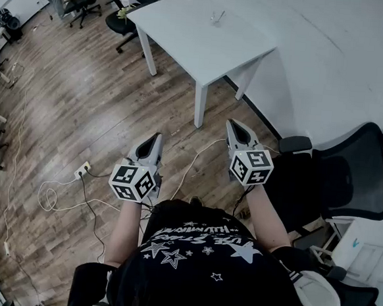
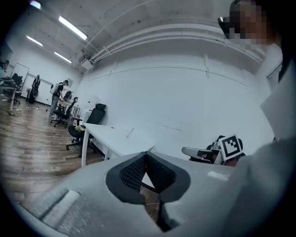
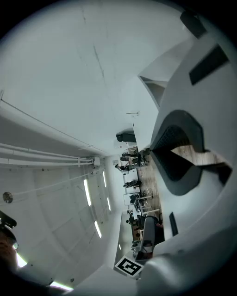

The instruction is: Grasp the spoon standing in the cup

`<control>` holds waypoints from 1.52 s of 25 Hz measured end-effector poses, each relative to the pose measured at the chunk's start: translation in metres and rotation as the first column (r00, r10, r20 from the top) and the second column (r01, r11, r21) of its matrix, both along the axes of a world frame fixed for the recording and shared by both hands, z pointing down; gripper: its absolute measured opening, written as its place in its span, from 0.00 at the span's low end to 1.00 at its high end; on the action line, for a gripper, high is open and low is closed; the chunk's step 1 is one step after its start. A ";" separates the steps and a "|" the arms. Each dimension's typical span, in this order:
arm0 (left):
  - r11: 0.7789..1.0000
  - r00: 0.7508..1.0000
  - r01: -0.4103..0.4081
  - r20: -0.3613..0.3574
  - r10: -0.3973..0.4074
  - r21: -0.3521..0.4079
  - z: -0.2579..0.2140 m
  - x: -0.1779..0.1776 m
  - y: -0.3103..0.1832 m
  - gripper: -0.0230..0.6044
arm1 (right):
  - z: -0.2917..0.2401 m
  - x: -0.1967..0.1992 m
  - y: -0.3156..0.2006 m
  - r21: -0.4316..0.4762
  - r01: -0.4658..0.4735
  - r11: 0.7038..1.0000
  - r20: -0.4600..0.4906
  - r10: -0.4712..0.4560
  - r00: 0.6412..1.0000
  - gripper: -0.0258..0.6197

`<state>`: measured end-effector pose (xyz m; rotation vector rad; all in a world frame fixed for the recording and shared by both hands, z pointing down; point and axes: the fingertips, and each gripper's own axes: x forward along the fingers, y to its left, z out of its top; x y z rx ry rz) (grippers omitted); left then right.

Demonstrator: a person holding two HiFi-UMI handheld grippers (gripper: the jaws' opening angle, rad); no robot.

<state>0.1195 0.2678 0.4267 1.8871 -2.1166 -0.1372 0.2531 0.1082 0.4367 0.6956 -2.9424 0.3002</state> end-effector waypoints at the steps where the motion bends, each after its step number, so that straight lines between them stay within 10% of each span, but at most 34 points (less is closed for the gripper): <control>1: 1.000 1.000 -0.002 0.004 0.002 0.000 0.000 0.002 0.000 0.05 | 0.000 0.001 0.000 0.001 0.000 1.000 0.002 0.000 1.000 0.05; 22: 0.998 0.998 0.067 0.008 -0.067 -0.019 0.007 0.011 0.018 0.05 | 0.005 0.013 -0.004 -0.013 0.028 1.000 0.006 -0.028 1.000 0.05; 38: 0.996 0.997 0.079 -0.008 -0.080 -0.027 0.006 -0.053 -0.012 0.05 | 0.017 -0.038 -0.045 -0.059 -0.039 0.997 -0.008 0.039 0.999 0.05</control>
